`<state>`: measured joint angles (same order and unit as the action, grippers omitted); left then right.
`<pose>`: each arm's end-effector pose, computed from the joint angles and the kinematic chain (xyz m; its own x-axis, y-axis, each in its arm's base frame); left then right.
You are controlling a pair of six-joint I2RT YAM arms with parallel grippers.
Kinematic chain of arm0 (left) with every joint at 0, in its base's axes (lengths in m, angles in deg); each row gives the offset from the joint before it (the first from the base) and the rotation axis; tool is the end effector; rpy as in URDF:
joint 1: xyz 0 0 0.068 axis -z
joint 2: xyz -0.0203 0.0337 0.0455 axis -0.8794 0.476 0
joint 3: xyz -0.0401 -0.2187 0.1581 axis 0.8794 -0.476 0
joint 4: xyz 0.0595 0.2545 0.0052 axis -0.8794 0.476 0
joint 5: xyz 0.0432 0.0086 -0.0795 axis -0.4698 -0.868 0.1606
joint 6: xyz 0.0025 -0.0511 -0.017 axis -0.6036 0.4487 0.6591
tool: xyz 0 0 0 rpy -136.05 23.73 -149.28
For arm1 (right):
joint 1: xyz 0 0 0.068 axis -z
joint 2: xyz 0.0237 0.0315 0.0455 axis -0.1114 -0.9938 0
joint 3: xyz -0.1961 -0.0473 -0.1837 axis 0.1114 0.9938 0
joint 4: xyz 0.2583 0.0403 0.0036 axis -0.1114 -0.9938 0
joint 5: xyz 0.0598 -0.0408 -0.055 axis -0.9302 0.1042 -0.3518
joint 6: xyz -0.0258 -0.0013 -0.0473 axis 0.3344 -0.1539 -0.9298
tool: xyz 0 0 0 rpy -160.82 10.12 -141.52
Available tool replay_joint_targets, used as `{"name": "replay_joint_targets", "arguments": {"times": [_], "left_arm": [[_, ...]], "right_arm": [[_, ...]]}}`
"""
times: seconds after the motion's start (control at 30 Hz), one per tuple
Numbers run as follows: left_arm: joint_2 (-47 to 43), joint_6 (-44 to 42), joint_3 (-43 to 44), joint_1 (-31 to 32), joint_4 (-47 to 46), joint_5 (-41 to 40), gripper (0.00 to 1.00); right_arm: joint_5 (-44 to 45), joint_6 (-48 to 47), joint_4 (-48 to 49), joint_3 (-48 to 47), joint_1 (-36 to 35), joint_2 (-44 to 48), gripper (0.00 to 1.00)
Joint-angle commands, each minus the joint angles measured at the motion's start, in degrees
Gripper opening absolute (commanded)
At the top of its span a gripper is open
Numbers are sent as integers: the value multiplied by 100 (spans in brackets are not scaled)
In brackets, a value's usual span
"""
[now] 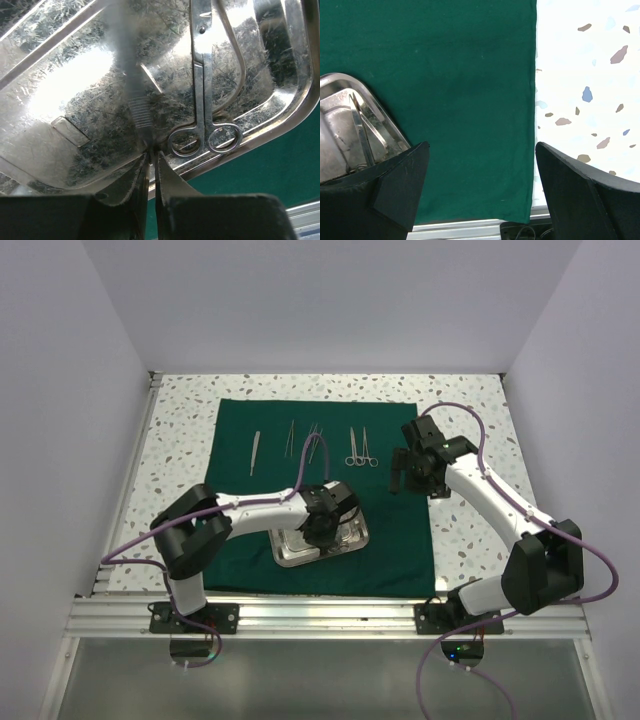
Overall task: Open and lay out the surgical kit
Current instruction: Pick up the medical item from the container.
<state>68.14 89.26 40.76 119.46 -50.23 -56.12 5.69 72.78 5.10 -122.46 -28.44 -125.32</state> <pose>0.1850 -0.2854 0.1511 -0.9445 0.1973 -0.2627 0.2223 0.9726 -0.0686 0.2569 0.0958 0.2652 -0.8893 0.1414 -0.4350 0.1515 0.9884 0.0115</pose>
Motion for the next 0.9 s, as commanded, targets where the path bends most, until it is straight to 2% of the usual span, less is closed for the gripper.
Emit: {"name": "replay_joint_targets", "arguments": {"times": [0.0, 0.17, 0.3, 0.4, 0.6, 0.87], "left_arm": [[1036, 95, -793, -137, 269, -421, 12], [1195, 104, -1030, -173, 58, -394, 0], [1125, 69, -1206, -181, -92, -359, 0], [617, -46, -1197, -173, -57, -333, 0], [-368, -133, -803, -164, 698, -640, 0], [-765, -318, 155, -181, 1789, -1247, 0]], "right_arm": [[-91, -72, 134, 13, 25, 64, 91], [-135, -45, 213, 13, 33, -6, 91], [-170, -37, 257, 30, 33, -16, 90], [-144, -45, 249, 21, 33, -7, 90], [-118, -54, 231, -22, 25, 37, 90], [-179, 51, 275, -84, 33, 46, 90]]}}
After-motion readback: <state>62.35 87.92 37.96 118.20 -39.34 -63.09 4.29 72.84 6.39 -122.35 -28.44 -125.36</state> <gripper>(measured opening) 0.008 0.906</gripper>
